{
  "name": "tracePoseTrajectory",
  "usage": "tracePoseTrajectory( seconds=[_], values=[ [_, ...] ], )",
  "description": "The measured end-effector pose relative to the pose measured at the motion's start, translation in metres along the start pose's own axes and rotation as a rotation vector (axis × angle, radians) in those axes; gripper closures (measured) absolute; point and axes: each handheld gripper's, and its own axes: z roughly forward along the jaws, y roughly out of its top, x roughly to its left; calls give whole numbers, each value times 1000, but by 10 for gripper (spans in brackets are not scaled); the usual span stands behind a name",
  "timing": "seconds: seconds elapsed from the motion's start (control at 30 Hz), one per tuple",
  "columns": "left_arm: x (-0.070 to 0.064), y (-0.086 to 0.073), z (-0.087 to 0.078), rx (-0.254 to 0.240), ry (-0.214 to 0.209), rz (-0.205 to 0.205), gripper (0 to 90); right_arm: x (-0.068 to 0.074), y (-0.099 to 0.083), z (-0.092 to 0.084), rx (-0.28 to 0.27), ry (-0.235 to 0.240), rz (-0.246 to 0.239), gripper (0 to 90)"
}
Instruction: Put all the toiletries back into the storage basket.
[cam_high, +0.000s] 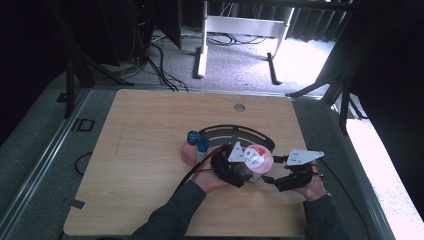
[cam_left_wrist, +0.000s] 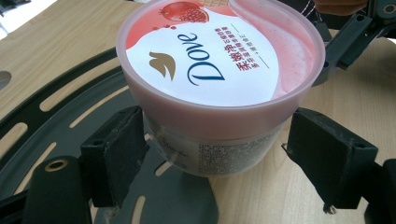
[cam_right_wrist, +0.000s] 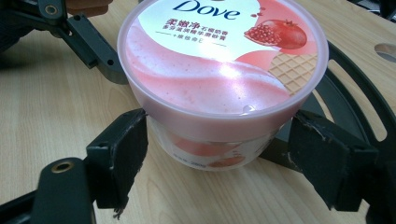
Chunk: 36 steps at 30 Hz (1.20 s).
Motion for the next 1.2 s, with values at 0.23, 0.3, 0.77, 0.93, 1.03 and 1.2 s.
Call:
tracePoseTrajectory(
  seconds=[0.23,0.3,0.77,0.93,1.03,1.2],
  values=[
    [6,5,2,-3,3,2,198,-6,3,-1,0,-8,3,203],
    [8,5,3,-7,7,-3,198,-9,4,-1,-2,-9,4,203],
    [11,10,12,5,51,-30,198,-22,6,3,14,-8,6,203],
    [12,13,17,9,75,-44,198,-30,7,4,19,-10,7,203],
    [13,14,20,12,82,-47,198,-33,7,5,26,-9,6,203],
    [14,14,24,17,90,-59,198,-37,6,6,38,-13,4,203]
  ],
)
